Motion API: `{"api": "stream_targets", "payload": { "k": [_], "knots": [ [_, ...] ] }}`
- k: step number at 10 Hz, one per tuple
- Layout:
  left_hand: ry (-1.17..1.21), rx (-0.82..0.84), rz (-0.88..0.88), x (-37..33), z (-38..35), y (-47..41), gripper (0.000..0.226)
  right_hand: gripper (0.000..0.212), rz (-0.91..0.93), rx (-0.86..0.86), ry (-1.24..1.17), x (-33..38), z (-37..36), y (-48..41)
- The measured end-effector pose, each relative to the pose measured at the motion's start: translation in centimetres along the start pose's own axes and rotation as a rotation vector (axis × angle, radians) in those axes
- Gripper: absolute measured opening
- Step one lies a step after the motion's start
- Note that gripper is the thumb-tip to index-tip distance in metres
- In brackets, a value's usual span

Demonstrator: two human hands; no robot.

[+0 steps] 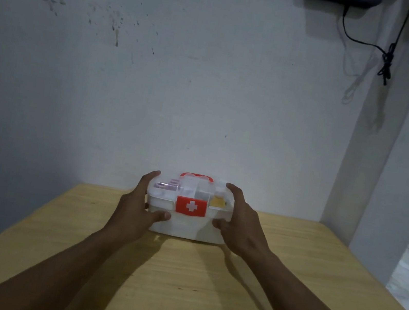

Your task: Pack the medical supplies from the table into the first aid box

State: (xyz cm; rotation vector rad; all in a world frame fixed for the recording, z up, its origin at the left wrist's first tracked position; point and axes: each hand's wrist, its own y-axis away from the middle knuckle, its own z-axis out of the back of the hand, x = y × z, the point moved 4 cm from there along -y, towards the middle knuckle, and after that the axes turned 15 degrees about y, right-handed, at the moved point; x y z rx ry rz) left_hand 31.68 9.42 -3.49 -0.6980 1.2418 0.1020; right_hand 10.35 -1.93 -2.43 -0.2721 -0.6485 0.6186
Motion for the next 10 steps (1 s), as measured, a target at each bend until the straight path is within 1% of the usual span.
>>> {"api": "stream_targets", "payload": {
  "k": [3, 5, 6, 8, 9, 10],
  "knots": [
    [0.028, 0.013, 0.019, -0.4, -5.3, -2.0, 0.093, 0.078, -0.053, 0.024, 0.061, -3.4, 2.4, -1.9],
    [0.034, -0.014, 0.017, -0.3, -7.9, -2.7, 0.092, 0.080, -0.097, 0.028, 0.079, -5.0, 2.6, -3.3],
    [0.033, 0.001, 0.005, -0.4, -8.6, -2.8, 0.091, 0.084, -0.128, 0.031, 0.100, -5.4, 2.6, -3.6],
    [-0.008, 0.007, 0.013, -0.3, -9.1, -2.9, 0.091, 0.094, -0.112, 0.043, 0.204, -5.8, 2.6, -4.2],
    [-0.097, 0.003, 0.072, -0.2, -8.9, -3.1, 0.105, 0.121, -0.114, 0.126, 0.276, -5.4, 2.6, -3.6],
    [-0.347, 0.047, 0.119, -0.8, -8.4, -2.6, 0.127, 0.121, -0.139, 0.041, 0.260, -4.7, 5.2, -2.2]
  ]
}}
